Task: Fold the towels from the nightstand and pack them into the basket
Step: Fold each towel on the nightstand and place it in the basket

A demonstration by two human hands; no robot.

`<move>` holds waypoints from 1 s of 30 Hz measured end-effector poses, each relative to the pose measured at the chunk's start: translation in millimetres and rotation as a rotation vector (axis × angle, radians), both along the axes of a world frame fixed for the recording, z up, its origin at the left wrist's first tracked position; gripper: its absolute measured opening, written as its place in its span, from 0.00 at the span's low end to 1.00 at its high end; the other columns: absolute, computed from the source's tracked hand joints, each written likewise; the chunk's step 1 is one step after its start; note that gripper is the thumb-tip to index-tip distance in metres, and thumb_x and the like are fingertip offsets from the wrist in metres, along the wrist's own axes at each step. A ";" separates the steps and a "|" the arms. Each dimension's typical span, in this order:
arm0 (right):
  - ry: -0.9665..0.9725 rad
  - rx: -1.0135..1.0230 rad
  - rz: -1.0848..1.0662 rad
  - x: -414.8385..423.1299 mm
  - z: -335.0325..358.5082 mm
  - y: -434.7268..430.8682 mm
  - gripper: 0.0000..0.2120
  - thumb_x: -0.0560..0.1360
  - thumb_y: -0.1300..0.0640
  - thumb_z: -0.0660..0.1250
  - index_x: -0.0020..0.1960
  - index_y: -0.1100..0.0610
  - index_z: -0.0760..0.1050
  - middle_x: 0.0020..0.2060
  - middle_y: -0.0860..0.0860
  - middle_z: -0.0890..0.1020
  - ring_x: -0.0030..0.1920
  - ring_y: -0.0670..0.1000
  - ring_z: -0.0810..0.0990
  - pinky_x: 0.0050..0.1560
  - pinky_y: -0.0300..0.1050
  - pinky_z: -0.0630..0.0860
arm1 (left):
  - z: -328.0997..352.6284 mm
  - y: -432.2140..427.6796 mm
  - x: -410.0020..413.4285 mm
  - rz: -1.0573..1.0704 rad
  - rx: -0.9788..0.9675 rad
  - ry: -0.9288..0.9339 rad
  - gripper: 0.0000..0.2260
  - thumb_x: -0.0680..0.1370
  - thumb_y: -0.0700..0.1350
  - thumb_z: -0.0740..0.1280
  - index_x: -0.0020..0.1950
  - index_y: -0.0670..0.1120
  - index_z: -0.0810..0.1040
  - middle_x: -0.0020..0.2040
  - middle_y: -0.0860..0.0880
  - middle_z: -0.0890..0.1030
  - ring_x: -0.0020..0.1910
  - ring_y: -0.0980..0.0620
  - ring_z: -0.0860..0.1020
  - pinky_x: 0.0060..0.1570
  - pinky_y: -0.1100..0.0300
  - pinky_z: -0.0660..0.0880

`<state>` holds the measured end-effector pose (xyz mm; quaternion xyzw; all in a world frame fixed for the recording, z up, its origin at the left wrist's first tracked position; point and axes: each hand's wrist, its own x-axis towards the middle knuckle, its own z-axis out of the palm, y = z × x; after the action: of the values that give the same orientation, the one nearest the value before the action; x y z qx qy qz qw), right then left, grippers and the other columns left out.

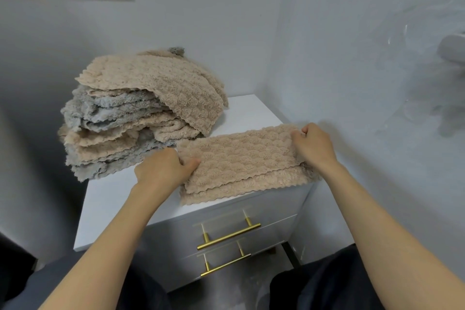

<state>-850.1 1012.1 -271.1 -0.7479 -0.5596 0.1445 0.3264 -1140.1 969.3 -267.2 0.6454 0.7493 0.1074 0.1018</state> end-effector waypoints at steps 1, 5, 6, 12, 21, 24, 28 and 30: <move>0.016 0.005 0.009 0.4 0.0 -0.6 0.09 0.78 0.52 0.58 0.43 0.56 0.65 0.36 0.49 0.70 0.41 0.54 0.70 0.34 0.46 0.61 | -0.5 1.1 0.0 -0.013 0.000 -0.045 0.26 0.77 0.62 0.62 0.29 0.44 0.72 0.24 0.50 0.69 0.27 0.50 0.71 0.32 0.61 0.66; 0.034 0.017 0.026 1.8 0.7 -2.1 0.08 0.79 0.53 0.58 0.46 0.57 0.66 0.41 0.51 0.72 0.44 0.54 0.70 0.41 0.44 0.63 | 1.1 6.2 -1.2 -0.041 0.078 -0.274 0.20 0.79 0.55 0.63 0.32 0.45 0.68 0.27 0.48 0.70 0.28 0.49 0.68 0.31 0.59 0.62; 0.037 0.026 0.028 2.5 1.2 -2.8 0.07 0.79 0.53 0.58 0.47 0.57 0.66 0.42 0.51 0.72 0.44 0.53 0.70 0.42 0.44 0.63 | 3.4 7.2 -0.6 -0.042 0.092 -0.380 0.19 0.79 0.54 0.63 0.32 0.45 0.66 0.29 0.47 0.70 0.29 0.49 0.67 0.31 0.58 0.61; 0.016 0.059 0.025 6.8 7.6 -17.4 0.09 0.79 0.53 0.58 0.49 0.58 0.69 0.39 0.49 0.74 0.44 0.54 0.72 0.39 0.46 0.63 | 10.6 6.8 1.4 0.000 0.069 -0.846 0.20 0.82 0.48 0.61 0.31 0.45 0.63 0.28 0.47 0.65 0.28 0.50 0.65 0.35 0.56 0.67; -0.200 -0.047 0.085 12.9 7.1 -45.5 0.10 0.82 0.53 0.54 0.49 0.60 0.65 0.40 0.55 0.74 0.42 0.58 0.73 0.36 0.48 0.63 | -1.3 -1.4 -1.3 -0.056 0.067 -0.655 0.11 0.81 0.48 0.60 0.44 0.46 0.61 0.33 0.47 0.68 0.29 0.51 0.67 0.28 0.57 0.68; -0.269 -0.116 0.088 14.5 5.8 -48.1 0.10 0.82 0.54 0.52 0.50 0.60 0.64 0.40 0.55 0.74 0.42 0.58 0.73 0.38 0.48 0.65 | -8.4 -5.9 -0.3 -0.143 0.126 -0.489 0.11 0.81 0.48 0.61 0.49 0.43 0.62 0.32 0.47 0.70 0.28 0.50 0.68 0.28 0.57 0.66; -0.313 -0.181 0.081 12.1 5.4 -48.8 0.10 0.81 0.54 0.51 0.52 0.60 0.64 0.45 0.58 0.77 0.46 0.58 0.74 0.42 0.49 0.68 | -13.4 -9.9 1.4 -0.179 0.175 -0.366 0.11 0.81 0.48 0.60 0.52 0.43 0.60 0.31 0.46 0.74 0.28 0.47 0.72 0.28 0.55 0.65; -0.332 -0.217 0.069 10.5 6.0 -49.5 0.09 0.81 0.54 0.52 0.54 0.61 0.64 0.49 0.59 0.78 0.49 0.59 0.75 0.44 0.50 0.69 | -14.2 -11.8 0.8 -0.170 0.181 -0.306 0.12 0.81 0.49 0.60 0.53 0.43 0.60 0.32 0.46 0.75 0.30 0.46 0.74 0.29 0.55 0.67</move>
<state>-839.6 962.6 -265.1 -0.7726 -0.6123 0.0896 0.1420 -1139.3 957.6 -281.4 0.6889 0.6553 0.2623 0.1649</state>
